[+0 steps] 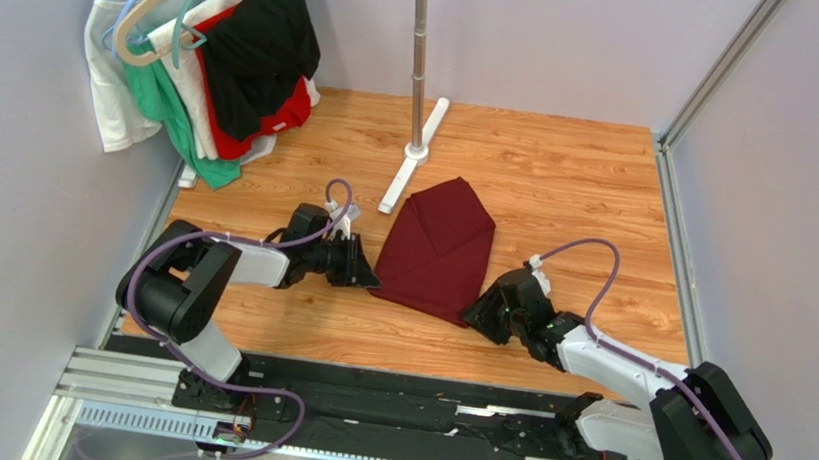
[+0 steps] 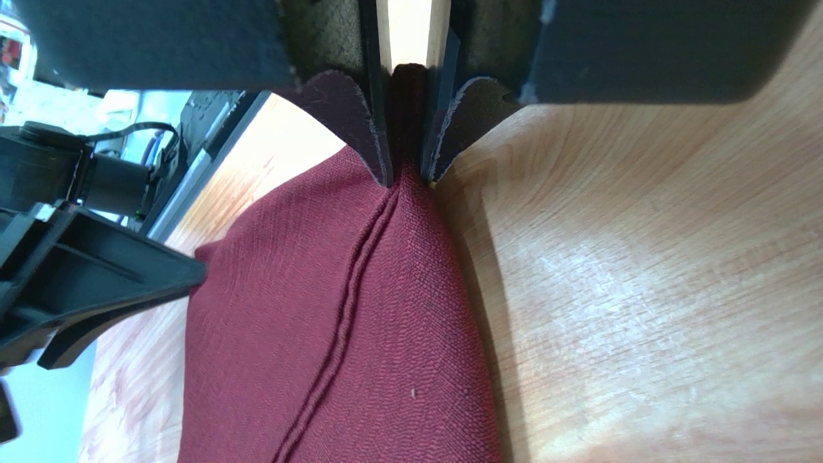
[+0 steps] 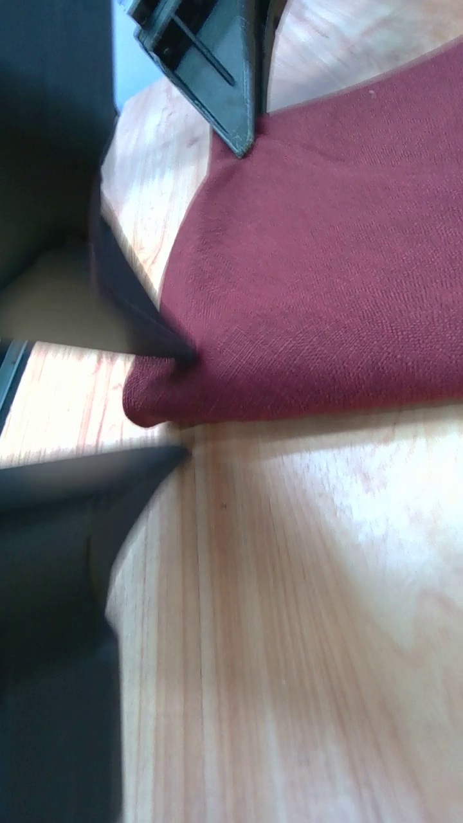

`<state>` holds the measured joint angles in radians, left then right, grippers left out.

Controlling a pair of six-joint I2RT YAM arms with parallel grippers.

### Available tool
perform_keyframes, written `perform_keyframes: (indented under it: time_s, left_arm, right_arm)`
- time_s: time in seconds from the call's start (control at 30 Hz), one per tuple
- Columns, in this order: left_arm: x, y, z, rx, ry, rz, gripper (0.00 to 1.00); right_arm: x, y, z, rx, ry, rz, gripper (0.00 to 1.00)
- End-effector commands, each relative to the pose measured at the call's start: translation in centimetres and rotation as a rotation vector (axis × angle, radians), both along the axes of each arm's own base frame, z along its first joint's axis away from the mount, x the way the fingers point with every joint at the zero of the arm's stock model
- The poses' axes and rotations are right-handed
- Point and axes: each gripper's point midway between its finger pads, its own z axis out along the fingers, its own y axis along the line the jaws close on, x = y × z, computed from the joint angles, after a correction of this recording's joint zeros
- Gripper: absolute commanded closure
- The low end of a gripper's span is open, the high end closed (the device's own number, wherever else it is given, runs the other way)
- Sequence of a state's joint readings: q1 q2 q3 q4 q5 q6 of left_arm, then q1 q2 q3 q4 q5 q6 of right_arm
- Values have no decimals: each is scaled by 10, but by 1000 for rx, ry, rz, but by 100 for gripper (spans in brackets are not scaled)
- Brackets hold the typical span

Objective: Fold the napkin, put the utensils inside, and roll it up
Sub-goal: Roll the napkin at the center of the board.

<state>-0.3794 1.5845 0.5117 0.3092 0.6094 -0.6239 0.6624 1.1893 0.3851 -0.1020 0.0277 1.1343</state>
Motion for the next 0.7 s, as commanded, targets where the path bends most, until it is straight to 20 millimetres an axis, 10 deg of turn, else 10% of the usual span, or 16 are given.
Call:
perform_keyframes:
  time_s: [0.0,0.2,0.37,0.67]
  left_arm:
    - [7,-5,6,-5,-16,-19,79]
    - [10,-1,7,61,50,-3,83]
    - [11,5,9,122,97,2,83]
    - [13,5,6,155,140,-16,84]
  right_arm:
    - [6,-20,13,-141,-92,70,45]
    - [19,-30,72,-308,-300,252,37]
    - [22,6,125,-353,-612,589,36]
    - [21,82,104,-497,-723,1026,37]
